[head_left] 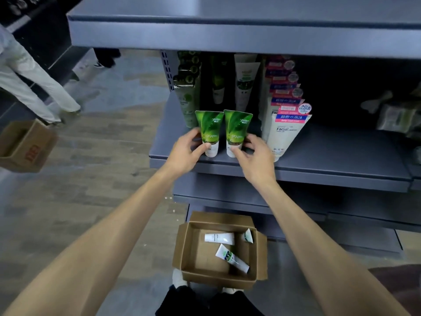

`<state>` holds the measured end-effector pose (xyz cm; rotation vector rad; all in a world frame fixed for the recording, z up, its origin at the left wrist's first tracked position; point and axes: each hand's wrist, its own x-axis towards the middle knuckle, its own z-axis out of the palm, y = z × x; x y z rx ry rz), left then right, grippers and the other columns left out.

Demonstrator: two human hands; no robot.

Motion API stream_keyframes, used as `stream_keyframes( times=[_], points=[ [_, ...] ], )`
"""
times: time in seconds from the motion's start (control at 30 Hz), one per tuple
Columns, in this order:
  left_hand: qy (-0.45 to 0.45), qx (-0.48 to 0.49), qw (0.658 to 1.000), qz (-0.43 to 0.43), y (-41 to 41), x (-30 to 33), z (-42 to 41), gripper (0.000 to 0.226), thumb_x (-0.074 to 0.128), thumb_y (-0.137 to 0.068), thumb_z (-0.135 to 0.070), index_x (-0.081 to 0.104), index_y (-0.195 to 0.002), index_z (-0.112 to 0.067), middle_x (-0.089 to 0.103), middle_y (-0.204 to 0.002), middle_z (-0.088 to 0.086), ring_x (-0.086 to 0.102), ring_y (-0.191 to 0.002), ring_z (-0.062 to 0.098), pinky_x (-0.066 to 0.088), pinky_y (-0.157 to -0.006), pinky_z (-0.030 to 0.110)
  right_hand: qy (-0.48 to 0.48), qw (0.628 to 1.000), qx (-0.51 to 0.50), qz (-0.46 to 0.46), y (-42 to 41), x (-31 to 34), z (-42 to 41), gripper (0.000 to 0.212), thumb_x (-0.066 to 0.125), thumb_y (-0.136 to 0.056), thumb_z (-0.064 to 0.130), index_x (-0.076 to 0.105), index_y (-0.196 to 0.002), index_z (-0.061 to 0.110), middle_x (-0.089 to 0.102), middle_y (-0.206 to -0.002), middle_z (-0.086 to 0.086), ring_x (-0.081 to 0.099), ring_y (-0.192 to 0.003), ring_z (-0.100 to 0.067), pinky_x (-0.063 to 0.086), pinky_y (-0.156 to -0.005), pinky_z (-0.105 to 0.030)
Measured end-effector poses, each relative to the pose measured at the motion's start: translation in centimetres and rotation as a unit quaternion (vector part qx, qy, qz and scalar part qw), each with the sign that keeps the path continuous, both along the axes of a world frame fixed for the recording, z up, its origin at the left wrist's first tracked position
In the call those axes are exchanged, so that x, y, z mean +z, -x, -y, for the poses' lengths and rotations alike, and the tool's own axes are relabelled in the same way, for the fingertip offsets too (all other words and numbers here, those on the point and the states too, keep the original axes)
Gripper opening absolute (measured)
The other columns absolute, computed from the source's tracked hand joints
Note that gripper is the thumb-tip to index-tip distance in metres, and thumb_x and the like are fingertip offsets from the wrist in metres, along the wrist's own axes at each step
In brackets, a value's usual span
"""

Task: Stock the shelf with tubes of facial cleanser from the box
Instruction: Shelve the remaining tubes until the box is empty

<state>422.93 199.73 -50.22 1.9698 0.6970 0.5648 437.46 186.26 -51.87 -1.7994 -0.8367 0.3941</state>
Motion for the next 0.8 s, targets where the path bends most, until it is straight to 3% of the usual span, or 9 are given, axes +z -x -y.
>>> stream_keyframes(
  times=[0.07, 0.23, 0.33, 0.5, 0.7, 0.8],
  points=[
    [-0.005, -0.002, 1.0, -0.007, -0.1, 0.1, -0.3, 0.031, 0.062, -0.094, -0.016, 0.057, -0.124, -0.014, 0.068, -0.116, -0.003, 0.064, -0.108, 0.005, 0.05, -0.097, 0.027, -0.01, 0.999, -0.014, -0.031, 0.2, -0.1, 0.0, 0.046, 0.079, -0.08, 0.018, 0.06, -0.122, 0.012, 0.062, -0.112, 0.003, 0.061, -0.102, -0.002, 0.054, -0.086, -0.015],
    [0.003, -0.015, 1.0, -0.01, -0.1, 0.1, -0.9, 0.033, 0.062, -0.094, -0.016, 0.055, -0.126, -0.014, 0.069, -0.114, -0.003, 0.065, -0.106, 0.006, 0.049, -0.094, 0.021, -0.01, 0.998, -0.058, -0.025, 0.3, 0.1, -1.2, 0.029, 0.077, -0.083, 0.015, 0.062, -0.107, 0.007, 0.066, -0.097, 0.003, 0.058, -0.087, 0.007, 0.044, -0.069, 0.001],
    [0.01, -0.029, 0.999, -0.008, 0.3, 0.0, -1.6, 0.031, 0.061, -0.094, -0.015, 0.056, -0.125, -0.015, 0.069, -0.113, -0.005, 0.065, -0.106, 0.003, 0.049, -0.094, 0.021, 0.008, 0.998, -0.065, -0.011, 0.2, 0.1, -3.0, 0.028, 0.076, -0.084, 0.016, 0.063, -0.108, 0.009, 0.064, -0.094, 0.006, 0.057, -0.085, 0.007, 0.047, -0.072, -0.001],
    [0.01, -0.031, 0.999, -0.02, 1.4, -0.3, -3.4, 0.031, 0.063, -0.094, -0.02, 0.056, -0.123, -0.018, 0.07, -0.111, -0.005, 0.066, -0.103, 0.004, 0.051, -0.096, 0.028, 0.028, 0.996, -0.083, 0.01, -0.7, 0.1, -7.0, 0.026, 0.074, -0.084, 0.022, 0.065, -0.106, 0.013, 0.066, -0.091, 0.007, 0.063, -0.086, -0.006, 0.053, -0.078, -0.018],
    [-0.002, -0.031, 0.999, -0.015, 2.0, -0.6, -4.4, 0.032, 0.064, -0.093, -0.017, 0.056, -0.124, -0.014, 0.071, -0.109, -0.001, 0.067, -0.101, 0.005, 0.052, -0.095, 0.027, 0.059, 0.992, -0.111, 0.01, -2.6, -0.3, -12.2, 0.024, 0.076, -0.081, 0.026, 0.069, -0.099, 0.011, 0.074, -0.095, -0.006, 0.071, -0.09, -0.019, 0.058, -0.079, -0.033],
    [-0.01, -0.031, 0.999, -0.02, 2.0, -0.5, -4.5, 0.032, 0.064, -0.093, -0.017, 0.056, -0.124, -0.014, 0.071, -0.108, -0.001, 0.067, -0.1, 0.004, 0.052, -0.093, 0.026, 0.08, 0.99, -0.108, 0.053, -3.3, -0.3, -13.8, 0.032, 0.072, -0.084, 0.026, 0.067, -0.109, 0.006, 0.073, -0.104, -0.014, 0.068, -0.098, -0.03, 0.051, -0.077, -0.026]
  ],
)
